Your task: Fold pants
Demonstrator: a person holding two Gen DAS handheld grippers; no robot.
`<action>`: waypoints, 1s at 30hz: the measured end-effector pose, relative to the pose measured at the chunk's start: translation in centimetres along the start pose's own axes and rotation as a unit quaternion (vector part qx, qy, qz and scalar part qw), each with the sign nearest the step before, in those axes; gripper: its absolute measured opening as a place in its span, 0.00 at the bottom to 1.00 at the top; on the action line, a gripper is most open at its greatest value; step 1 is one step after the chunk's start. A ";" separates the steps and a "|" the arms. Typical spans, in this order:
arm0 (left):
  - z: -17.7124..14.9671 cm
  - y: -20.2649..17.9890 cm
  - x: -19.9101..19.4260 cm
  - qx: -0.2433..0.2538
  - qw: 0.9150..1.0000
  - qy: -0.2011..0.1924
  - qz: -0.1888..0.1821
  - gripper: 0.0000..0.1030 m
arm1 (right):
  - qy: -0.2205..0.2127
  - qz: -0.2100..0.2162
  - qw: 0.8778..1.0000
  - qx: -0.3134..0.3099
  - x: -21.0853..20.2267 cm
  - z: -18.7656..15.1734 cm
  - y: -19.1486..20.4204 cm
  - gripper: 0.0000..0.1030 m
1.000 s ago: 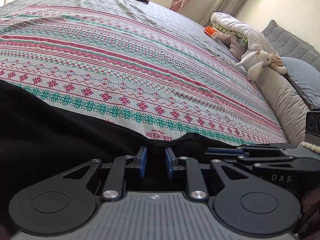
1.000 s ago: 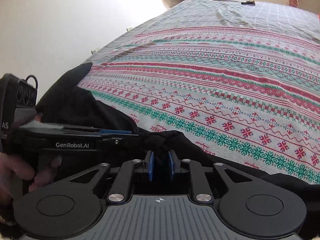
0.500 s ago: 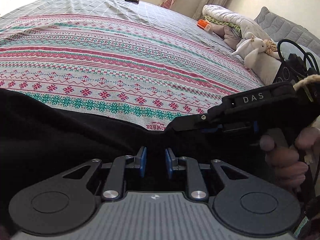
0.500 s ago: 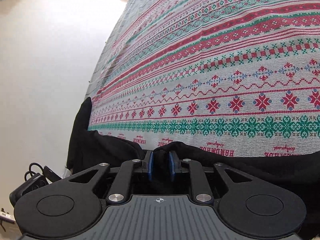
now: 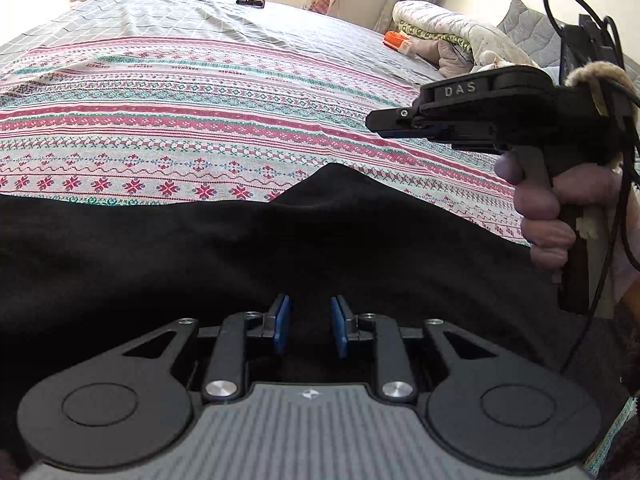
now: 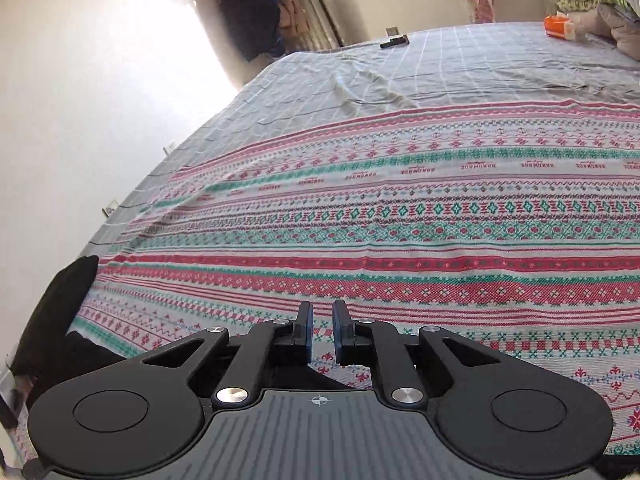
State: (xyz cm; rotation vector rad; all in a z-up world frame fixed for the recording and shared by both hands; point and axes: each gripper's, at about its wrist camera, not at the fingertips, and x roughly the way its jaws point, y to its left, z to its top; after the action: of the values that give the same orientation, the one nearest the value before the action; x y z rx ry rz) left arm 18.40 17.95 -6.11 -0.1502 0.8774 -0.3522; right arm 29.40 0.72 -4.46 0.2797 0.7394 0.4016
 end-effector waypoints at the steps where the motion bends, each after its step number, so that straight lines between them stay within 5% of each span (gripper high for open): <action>1: 0.1 0.1 -0.1 0.001 1.000 -0.008 0.003 0.34 | 0.000 0.011 1.000 -0.007 -0.6 -0.3 0.1 0.12; 8: 0.7 1.6 -0.2 -0.035 0.997 -0.028 0.069 0.36 | 0.048 0.022 0.993 -0.102 -1.3 -6.0 3.1 0.12; 14: 0.9 1.7 -0.1 -0.044 0.992 -0.004 0.115 0.35 | 0.040 -0.041 0.995 -0.081 0.9 -5.3 1.0 0.00; 15: 1.0 1.4 -0.1 -0.039 0.992 -0.002 0.122 0.35 | 0.034 -0.052 0.996 -0.070 1.0 -4.8 0.6 0.01; 16: 1.0 1.2 -0.1 -0.036 0.992 -0.001 0.125 0.36 | 0.028 -0.085 0.994 -0.062 0.9 -4.1 0.2 0.13; 21: 1.1 0.2 -0.7 -0.031 0.993 -0.008 0.112 0.44 | 0.021 -0.082 0.996 -0.029 -2.9 -4.0 -1.3 0.14; 30: -1.2 -4.8 -0.8 0.019 0.997 0.001 0.072 0.52 | 0.043 -0.137 0.989 -0.034 -11.7 -8.4 -5.2 0.15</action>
State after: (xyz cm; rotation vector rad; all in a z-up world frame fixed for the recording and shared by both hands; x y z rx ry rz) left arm 15.86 13.77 -4.93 -0.0500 0.8777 -0.2342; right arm 17.02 -8.19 -5.50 0.0934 0.8347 0.1780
